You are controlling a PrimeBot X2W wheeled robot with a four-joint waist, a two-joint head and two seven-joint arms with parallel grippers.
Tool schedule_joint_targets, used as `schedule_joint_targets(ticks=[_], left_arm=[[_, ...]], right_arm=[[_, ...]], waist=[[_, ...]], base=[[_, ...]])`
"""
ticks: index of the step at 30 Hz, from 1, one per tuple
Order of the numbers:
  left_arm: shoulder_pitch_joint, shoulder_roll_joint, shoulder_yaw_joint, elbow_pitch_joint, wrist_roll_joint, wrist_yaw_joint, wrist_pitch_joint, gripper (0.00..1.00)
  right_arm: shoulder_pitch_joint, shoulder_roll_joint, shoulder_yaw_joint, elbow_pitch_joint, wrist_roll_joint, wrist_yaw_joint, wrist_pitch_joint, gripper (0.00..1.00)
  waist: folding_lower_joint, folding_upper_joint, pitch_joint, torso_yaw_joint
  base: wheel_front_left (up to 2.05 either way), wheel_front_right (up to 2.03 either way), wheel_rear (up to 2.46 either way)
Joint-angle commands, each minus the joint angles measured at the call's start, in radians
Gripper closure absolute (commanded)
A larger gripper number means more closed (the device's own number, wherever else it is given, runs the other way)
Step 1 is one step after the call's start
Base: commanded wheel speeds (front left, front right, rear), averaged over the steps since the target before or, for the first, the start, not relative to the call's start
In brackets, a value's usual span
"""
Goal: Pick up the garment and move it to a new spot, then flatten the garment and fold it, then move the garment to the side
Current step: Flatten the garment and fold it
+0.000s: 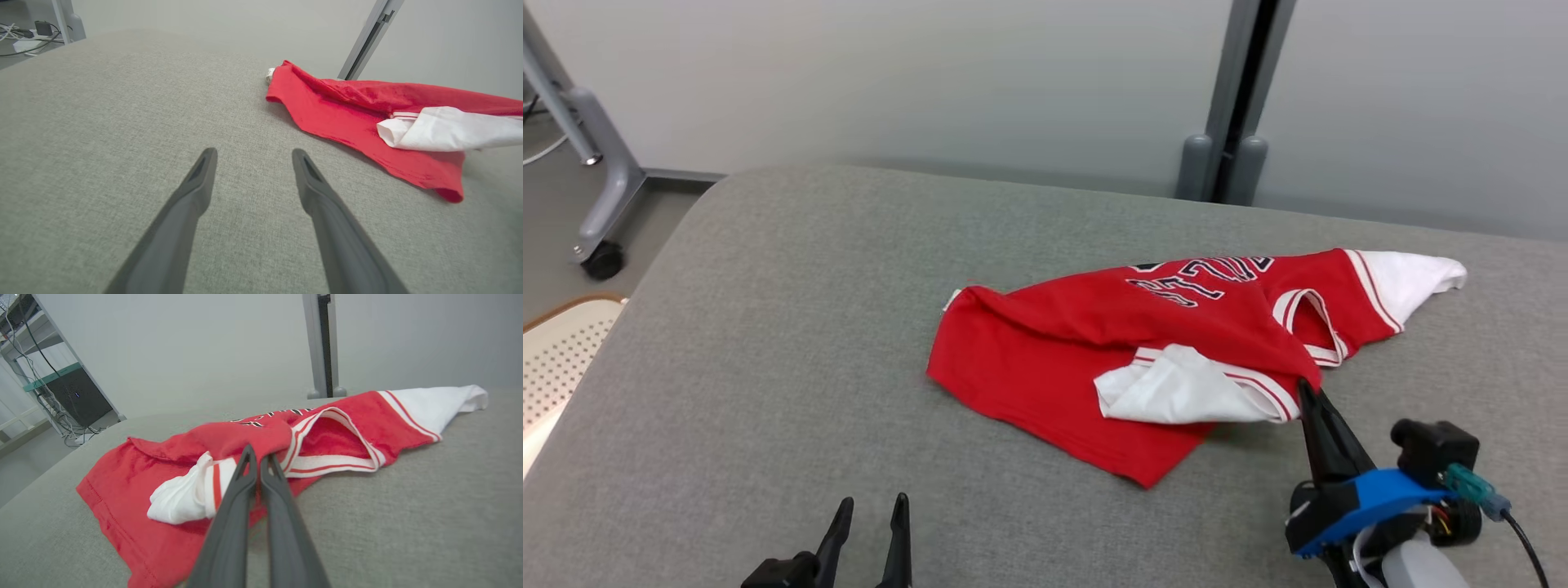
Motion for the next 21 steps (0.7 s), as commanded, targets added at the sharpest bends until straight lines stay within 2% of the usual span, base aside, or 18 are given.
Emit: schedule_joint_targets(ticks=[1, 8, 10, 11, 12, 15, 21], left_arm=[[0.01, -0.001, 0.003, -0.005, -0.004, 0.003, -0.003, 0.0], [0.012, 0.0, -0.018, -0.008, -0.015, 0.01, -0.003, 0.0], [0.006, 0.0, -0.02, -0.006, -0.015, 0.012, -0.003, 0.0], [0.003, 0.0, -0.022, -0.005, -0.013, 0.013, -0.003, 0.0], [-0.001, 0.0, -0.023, -0.002, -0.011, 0.013, -0.003, 0.0], [-0.011, 0.0, -0.026, 0.001, -0.004, 0.011, -0.003, 0.0], [-0.022, -0.001, -0.027, 0.005, 0.009, 0.008, -0.003, 0.0]], right_arm=[[0.043, -0.016, -0.009, -0.017, 0.02, 0.0, -0.003, 1.0], [0.151, -0.12, -0.113, -0.099, 0.064, 0.0, 0.072, 1.0], [0.166, -0.15, -0.141, -0.102, 0.028, 0.0, 0.082, 0.99], [0.169, -0.157, -0.162, -0.09, 0.006, 0.0, 0.089, 0.55], [0.173, -0.16, -0.179, -0.078, -0.021, 0.0, 0.089, 0.0], [0.156, -0.146, -0.228, -0.067, -0.113, 0.0, 0.055, 0.0], [0.121, -0.055, -0.254, -0.113, -0.254, 0.0, 0.002, 0.0]], waist=[[0.0, 0.0, -0.036, -0.046], [0.0, 0.0, -0.052, -0.121], [0.0, 0.0, -0.047, -0.13], [0.0, 0.0, -0.043, -0.133], [0.0, 0.0, -0.04, -0.135], [0.0, 0.0, -0.028, -0.133], [0.0, 0.0, -0.013, -0.129]], base=[[0.0, 0.0, 0.0], [0.0, 0.0, 0.0], [0.0, 0.0, 0.0], [0.0, 0.0, 0.0], [0.0, 0.0, 0.0], [0.0, 0.0, 0.0], [0.0, 0.0, 0.0]])
